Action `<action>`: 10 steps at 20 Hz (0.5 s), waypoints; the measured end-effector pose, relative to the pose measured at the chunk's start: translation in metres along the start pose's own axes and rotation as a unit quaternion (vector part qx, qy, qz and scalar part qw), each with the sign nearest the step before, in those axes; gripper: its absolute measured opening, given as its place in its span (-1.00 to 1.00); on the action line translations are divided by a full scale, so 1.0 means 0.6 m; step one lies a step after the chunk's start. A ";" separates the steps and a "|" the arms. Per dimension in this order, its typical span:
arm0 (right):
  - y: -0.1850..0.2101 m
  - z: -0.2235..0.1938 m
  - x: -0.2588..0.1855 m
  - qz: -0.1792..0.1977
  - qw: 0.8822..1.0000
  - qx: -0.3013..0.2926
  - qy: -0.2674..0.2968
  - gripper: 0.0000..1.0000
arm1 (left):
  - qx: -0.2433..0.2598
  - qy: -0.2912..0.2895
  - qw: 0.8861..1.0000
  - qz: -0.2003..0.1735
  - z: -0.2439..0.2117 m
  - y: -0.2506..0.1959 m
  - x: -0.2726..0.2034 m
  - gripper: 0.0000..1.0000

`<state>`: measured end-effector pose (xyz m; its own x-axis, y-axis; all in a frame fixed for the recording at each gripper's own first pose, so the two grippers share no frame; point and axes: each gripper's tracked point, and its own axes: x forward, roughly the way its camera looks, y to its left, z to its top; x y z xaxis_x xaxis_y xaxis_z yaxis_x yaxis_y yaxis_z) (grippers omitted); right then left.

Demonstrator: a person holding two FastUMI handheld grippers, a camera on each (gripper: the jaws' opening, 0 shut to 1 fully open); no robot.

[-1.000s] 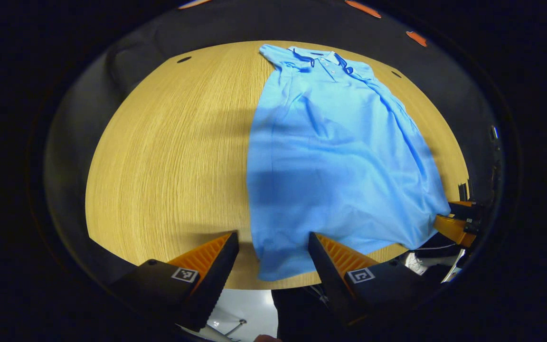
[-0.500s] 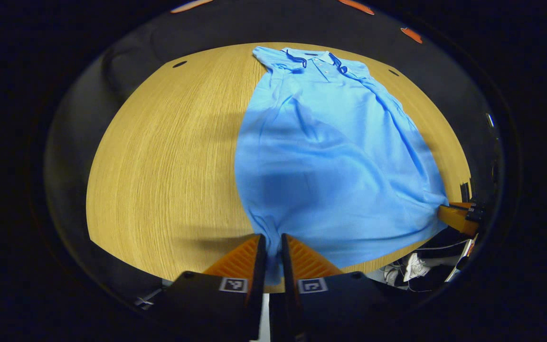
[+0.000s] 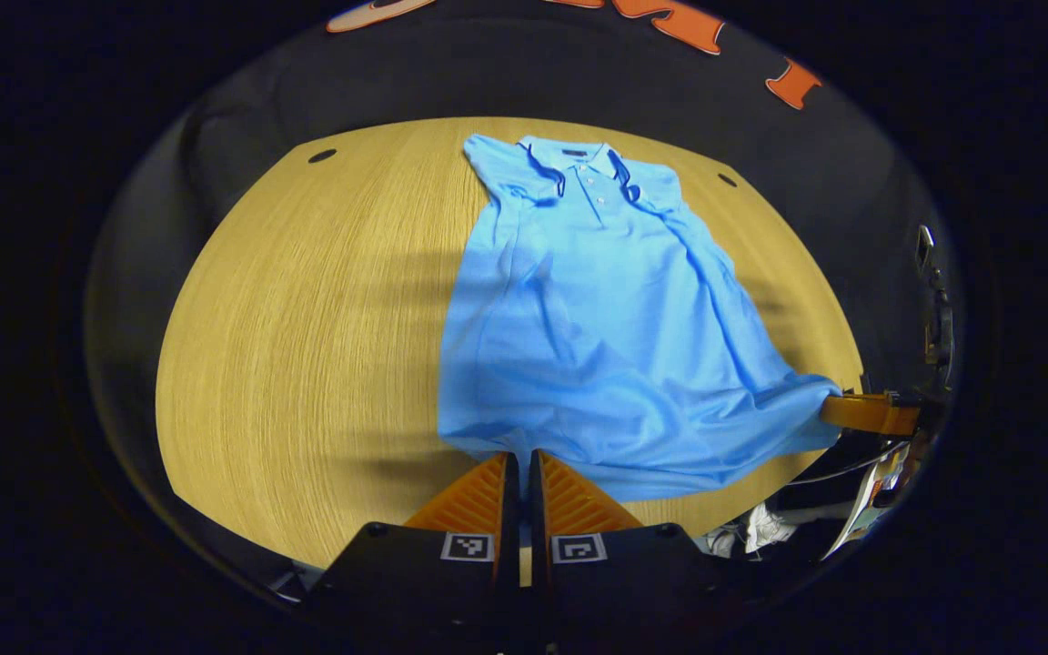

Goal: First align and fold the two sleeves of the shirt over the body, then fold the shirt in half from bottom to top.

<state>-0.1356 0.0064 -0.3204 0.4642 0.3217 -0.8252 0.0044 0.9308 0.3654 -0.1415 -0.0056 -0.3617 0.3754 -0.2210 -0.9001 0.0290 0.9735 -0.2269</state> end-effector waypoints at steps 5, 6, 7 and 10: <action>0.015 0.098 -0.023 0.017 0.999 0.005 -0.040 -0.90 | 0.023 -0.056 0.998 -0.023 0.110 -0.017 -0.028 -0.81; 0.017 0.115 -0.025 0.019 0.999 0.006 -0.045 -0.91 | 0.025 -0.067 0.997 -0.026 0.131 -0.019 -0.035 -0.82; 0.017 0.133 -0.026 0.019 0.999 0.008 -0.050 -0.91 | 0.025 -0.077 0.996 -0.029 0.152 -0.021 -0.037 -0.82; 0.024 0.191 -0.022 0.022 0.998 0.004 -0.064 -0.91 | 0.027 -0.101 0.994 -0.031 0.213 -0.015 -0.033 -0.81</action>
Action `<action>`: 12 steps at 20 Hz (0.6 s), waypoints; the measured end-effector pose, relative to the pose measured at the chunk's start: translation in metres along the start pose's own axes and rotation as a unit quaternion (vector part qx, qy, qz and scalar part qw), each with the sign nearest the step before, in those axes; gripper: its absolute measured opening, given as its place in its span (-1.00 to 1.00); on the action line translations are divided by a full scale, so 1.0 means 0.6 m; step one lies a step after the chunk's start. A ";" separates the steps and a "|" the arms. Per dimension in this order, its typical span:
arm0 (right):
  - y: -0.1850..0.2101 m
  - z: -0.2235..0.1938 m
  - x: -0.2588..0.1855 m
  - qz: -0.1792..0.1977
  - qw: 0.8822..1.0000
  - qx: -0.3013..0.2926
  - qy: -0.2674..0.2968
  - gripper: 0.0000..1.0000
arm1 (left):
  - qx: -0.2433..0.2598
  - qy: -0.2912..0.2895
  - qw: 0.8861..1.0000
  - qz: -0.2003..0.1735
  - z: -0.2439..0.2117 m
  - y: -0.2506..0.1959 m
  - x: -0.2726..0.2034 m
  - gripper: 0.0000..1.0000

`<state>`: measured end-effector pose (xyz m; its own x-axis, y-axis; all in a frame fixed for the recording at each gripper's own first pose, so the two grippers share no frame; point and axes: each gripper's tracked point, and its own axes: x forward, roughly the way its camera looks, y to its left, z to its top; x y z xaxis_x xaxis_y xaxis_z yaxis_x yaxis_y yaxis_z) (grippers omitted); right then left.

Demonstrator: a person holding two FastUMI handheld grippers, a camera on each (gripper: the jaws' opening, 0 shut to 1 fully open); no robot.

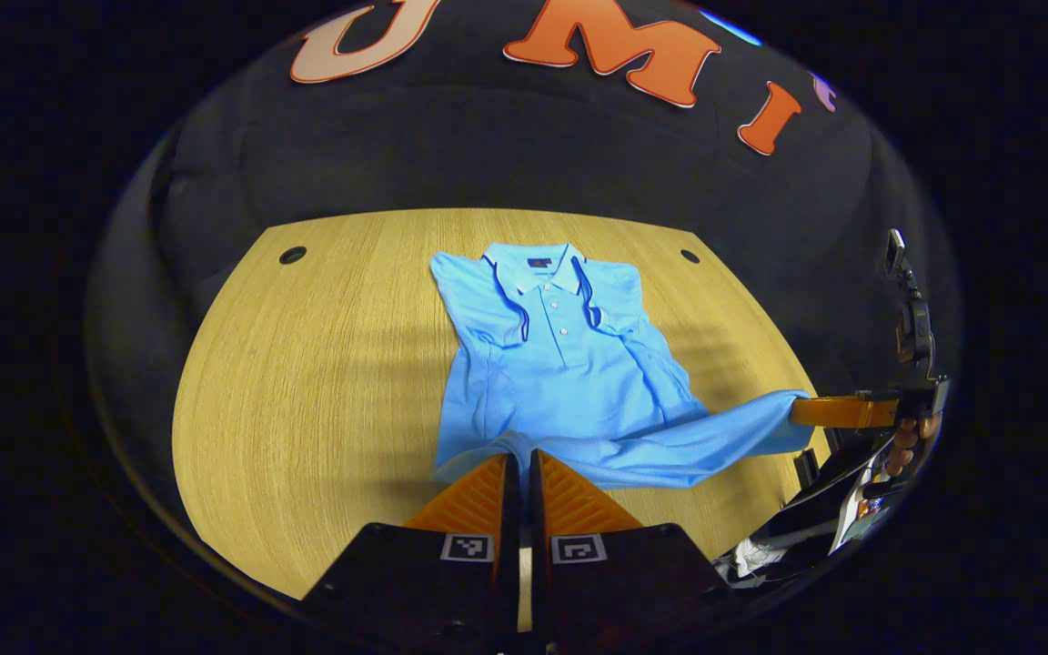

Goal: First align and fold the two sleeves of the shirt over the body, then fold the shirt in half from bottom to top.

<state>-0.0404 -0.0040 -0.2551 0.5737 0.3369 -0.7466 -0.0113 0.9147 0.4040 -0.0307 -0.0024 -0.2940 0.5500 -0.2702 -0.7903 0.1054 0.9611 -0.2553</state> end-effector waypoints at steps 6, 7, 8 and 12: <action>0.016 0.125 0.032 -0.002 0.999 -0.021 -0.026 -0.90 | 0.010 -0.035 0.999 0.002 0.106 0.025 0.045 -0.81; 0.020 0.145 0.044 -0.002 0.999 -0.026 -0.029 -0.90 | 0.011 -0.040 0.999 0.004 0.126 0.031 0.057 -0.81; 0.024 0.163 0.055 -0.003 0.999 -0.029 -0.032 -0.91 | 0.011 -0.046 0.999 0.009 0.145 0.040 0.068 -0.82; 0.033 0.248 0.103 -0.003 0.998 -0.034 -0.046 -0.90 | 0.013 -0.066 0.997 0.029 0.216 0.083 0.121 -0.82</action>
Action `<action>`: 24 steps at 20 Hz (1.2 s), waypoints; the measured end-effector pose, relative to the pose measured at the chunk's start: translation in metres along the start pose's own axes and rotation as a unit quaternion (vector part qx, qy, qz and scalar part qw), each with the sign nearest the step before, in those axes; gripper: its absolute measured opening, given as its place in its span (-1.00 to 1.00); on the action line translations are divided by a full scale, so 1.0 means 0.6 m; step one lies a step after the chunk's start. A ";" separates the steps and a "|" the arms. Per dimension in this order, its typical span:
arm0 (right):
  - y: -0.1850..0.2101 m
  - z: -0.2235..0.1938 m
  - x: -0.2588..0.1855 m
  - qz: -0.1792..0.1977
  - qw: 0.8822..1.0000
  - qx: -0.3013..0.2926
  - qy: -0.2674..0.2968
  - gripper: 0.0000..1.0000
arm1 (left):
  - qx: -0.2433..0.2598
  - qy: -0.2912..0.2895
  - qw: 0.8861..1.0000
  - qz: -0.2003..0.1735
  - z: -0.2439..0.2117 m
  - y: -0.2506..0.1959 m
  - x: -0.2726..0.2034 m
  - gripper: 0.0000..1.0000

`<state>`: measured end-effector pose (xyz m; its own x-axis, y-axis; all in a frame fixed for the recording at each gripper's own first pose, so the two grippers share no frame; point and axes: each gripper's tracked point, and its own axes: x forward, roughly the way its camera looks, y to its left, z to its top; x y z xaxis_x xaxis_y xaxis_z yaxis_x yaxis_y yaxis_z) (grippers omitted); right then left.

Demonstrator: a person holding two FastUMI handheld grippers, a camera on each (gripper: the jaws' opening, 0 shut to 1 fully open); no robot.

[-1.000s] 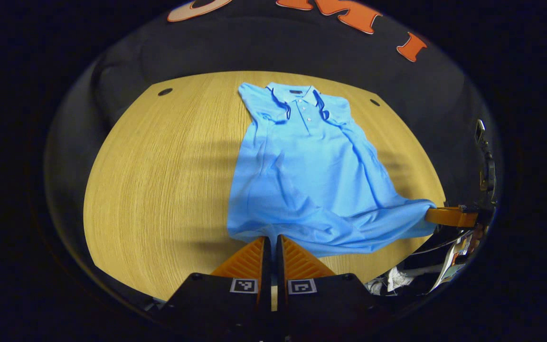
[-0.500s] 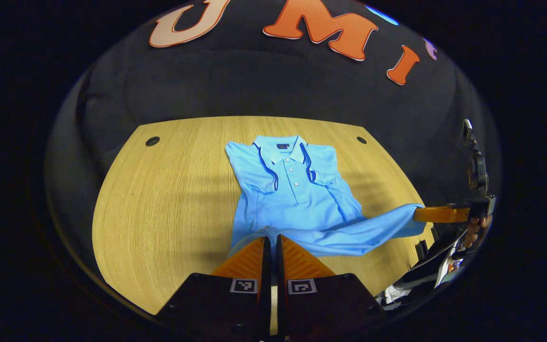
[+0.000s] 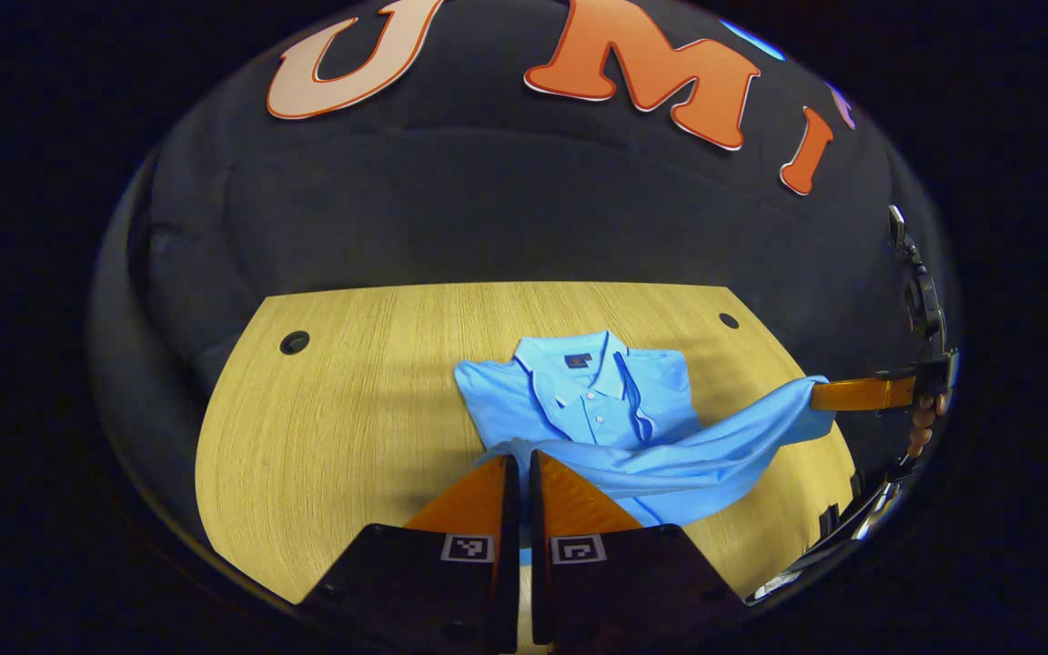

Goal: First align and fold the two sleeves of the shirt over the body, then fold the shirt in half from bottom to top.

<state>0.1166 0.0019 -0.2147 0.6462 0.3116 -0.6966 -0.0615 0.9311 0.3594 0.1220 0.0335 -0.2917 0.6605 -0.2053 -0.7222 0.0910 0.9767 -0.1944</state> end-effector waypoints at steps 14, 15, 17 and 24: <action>-0.044 0.162 0.228 -0.023 0.999 0.030 -0.007 -0.91 | 0.023 -0.011 1.000 0.016 0.126 0.087 0.244 -0.82; -0.043 0.161 0.237 -0.022 0.999 0.043 -0.003 -0.89 | 0.032 -0.010 0.999 0.017 0.124 0.085 0.251 -0.75; -0.048 0.155 0.248 -0.030 0.998 0.047 0.003 -0.59 | 0.039 -0.004 0.999 0.020 0.120 0.086 0.256 -0.47; -0.010 0.161 0.150 -0.021 0.998 -0.039 -0.043 0.89 | 0.017 -0.041 0.999 0.027 0.146 0.062 0.155 0.92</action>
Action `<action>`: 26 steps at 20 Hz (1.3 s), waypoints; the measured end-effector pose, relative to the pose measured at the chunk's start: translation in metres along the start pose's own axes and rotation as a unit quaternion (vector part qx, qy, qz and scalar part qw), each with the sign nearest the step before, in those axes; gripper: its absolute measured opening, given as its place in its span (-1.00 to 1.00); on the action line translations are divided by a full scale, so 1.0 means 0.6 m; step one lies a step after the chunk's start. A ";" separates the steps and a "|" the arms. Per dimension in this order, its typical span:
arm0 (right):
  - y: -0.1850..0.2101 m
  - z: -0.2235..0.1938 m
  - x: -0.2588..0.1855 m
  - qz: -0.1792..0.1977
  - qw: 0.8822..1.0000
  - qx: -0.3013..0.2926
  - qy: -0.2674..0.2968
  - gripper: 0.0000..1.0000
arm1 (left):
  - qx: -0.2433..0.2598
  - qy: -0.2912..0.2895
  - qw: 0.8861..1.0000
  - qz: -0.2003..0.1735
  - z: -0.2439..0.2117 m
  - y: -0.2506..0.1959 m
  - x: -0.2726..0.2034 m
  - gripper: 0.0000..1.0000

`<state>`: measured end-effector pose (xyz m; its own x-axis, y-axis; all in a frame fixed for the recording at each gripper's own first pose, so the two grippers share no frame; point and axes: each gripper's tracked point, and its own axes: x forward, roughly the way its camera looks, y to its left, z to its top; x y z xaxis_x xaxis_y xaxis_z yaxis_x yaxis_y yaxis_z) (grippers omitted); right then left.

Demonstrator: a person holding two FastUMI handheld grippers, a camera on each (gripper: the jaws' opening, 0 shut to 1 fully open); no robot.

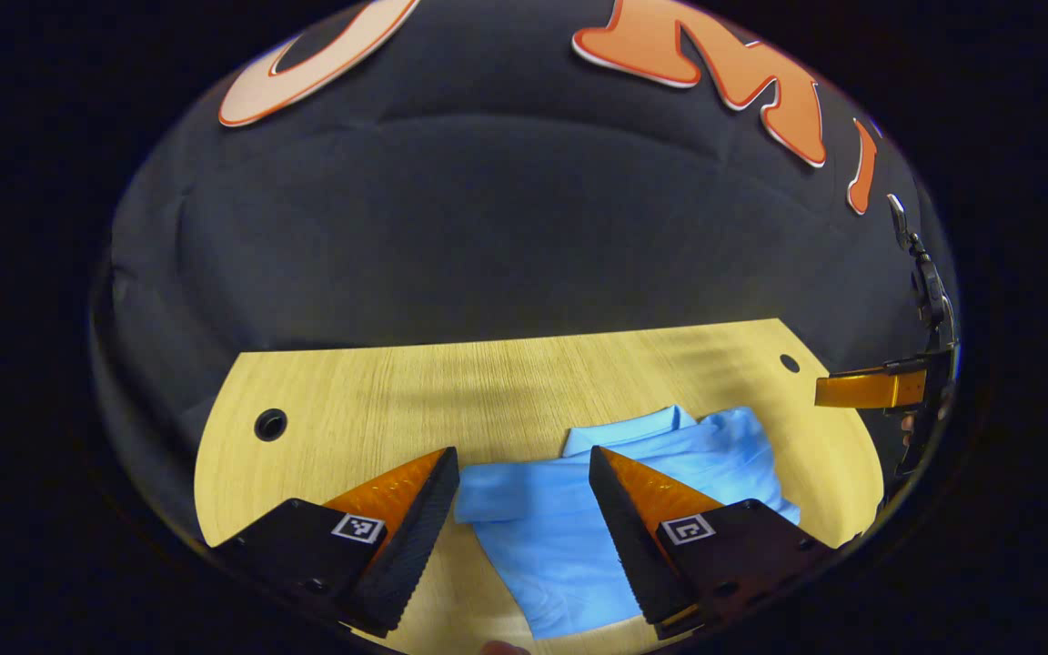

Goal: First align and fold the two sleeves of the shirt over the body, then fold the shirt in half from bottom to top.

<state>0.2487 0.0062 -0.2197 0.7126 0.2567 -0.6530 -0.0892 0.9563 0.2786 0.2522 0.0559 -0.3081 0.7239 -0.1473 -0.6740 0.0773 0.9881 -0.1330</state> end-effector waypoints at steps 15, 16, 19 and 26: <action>0.032 0.020 -0.412 0.009 0.969 -0.079 -0.232 0.95 | 0.004 -0.218 0.975 0.044 0.061 -0.121 -0.495 0.94; 0.039 0.000 -0.436 0.018 0.969 -0.073 -0.236 0.95 | 0.003 -0.231 0.972 0.049 0.060 -0.127 -0.521 0.94; 0.060 -0.037 -0.496 0.030 0.960 -0.087 -0.263 0.96 | 0.000 -0.269 0.961 0.058 0.046 -0.157 -0.588 0.94; 0.119 -0.112 -0.610 0.068 0.944 -0.107 -0.303 0.95 | -0.030 -0.336 0.940 0.057 -0.025 -0.223 -0.720 0.94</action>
<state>-0.0653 -0.0102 -0.0084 0.9461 0.3139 -0.0798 -0.3013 0.9434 0.1388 -0.0810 -0.0136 -0.0102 0.9962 0.0404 -0.0775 -0.0512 0.9885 -0.1422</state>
